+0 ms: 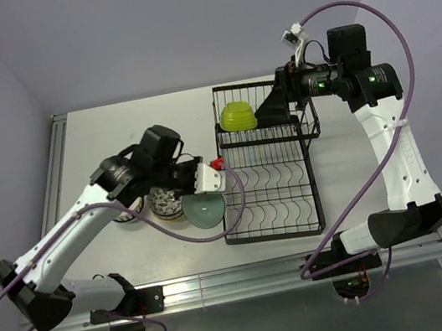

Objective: Load the bowls into the dish rack

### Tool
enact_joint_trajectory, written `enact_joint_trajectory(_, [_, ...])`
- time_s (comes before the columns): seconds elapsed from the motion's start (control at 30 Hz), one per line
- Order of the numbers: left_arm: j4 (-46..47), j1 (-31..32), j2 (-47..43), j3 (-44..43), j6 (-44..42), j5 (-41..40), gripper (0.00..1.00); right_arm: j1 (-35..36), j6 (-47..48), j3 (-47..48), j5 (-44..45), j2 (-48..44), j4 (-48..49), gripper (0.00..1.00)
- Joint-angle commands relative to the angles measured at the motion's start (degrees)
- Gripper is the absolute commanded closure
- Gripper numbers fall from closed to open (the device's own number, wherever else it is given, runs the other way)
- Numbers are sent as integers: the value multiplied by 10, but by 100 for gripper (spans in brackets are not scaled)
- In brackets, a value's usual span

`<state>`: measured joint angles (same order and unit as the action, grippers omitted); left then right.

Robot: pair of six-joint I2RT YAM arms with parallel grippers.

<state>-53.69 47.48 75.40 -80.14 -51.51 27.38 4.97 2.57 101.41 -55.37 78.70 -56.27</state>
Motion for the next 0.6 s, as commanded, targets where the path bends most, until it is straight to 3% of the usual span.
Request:
enact_joint_trajectory(0.0, [118, 2, -43, -27, 125, -71, 100, 27, -14, 27, -1, 3, 45, 0])
enact_joint_trajectory(0.27, [345, -43, -154, 40, 214, -99, 100, 103, -11, 28, 1, 7, 60, 0])
enact_joint_trajectory(0.57, [432, -50, -169, 79, 322, -98, 100, 165, -72, -33, -39, -22, 129, 0])
